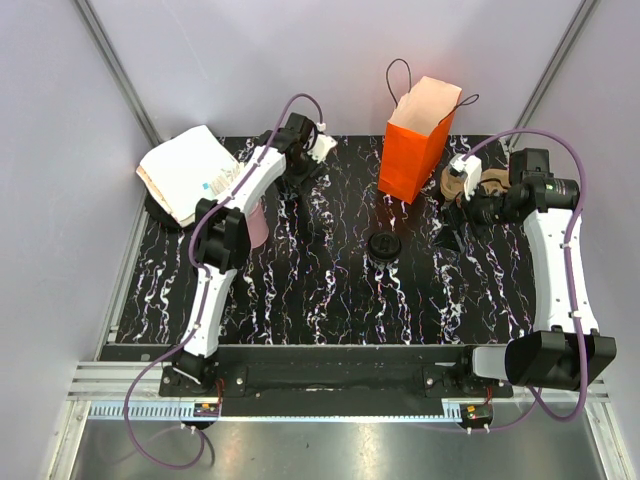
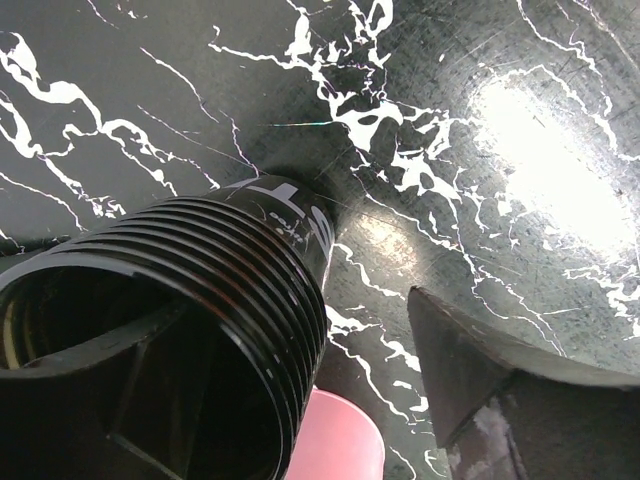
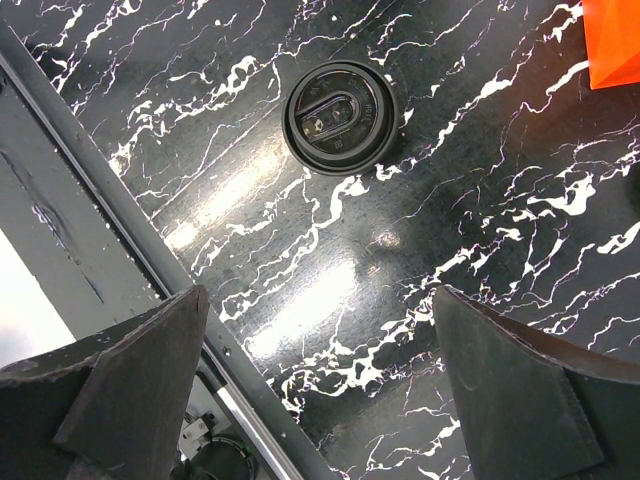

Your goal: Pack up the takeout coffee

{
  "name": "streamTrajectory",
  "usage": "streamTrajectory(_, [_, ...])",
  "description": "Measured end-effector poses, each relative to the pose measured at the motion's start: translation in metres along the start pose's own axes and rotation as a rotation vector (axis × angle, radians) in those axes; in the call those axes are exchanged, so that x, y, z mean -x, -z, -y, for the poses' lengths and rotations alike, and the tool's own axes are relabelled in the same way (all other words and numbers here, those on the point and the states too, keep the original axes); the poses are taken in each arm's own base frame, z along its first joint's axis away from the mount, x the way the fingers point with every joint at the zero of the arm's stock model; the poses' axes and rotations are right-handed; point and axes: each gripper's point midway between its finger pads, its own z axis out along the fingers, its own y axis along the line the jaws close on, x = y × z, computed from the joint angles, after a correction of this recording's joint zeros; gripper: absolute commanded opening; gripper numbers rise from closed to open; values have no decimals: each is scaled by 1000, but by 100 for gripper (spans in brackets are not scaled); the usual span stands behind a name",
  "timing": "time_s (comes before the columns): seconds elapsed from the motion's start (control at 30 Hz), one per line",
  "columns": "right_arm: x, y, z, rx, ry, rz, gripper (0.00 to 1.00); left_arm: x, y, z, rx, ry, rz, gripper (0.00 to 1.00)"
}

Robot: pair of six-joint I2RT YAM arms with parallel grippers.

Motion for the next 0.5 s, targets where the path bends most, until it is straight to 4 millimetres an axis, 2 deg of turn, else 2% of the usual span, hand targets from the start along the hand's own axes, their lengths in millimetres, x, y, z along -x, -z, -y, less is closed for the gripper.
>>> streamTrajectory(0.17, [-2, -5, -5, 20, 10, -11, 100, 8, 13, -1, 6, 12, 28, 96])
streamTrajectory(0.33, [-6, -22, -27, 86, 55, -67, 99, 26, 52, -1, 25, 6, 99, 99])
streamTrajectory(0.43, [-10, -34, -42, 133, 84, -108, 97, 36, 77, 4, 33, -7, 140, 99])
streamTrajectory(0.5, [-12, -39, -46, 144, 92, -129, 92, 42, 90, 9, 33, -18, 166, 99])
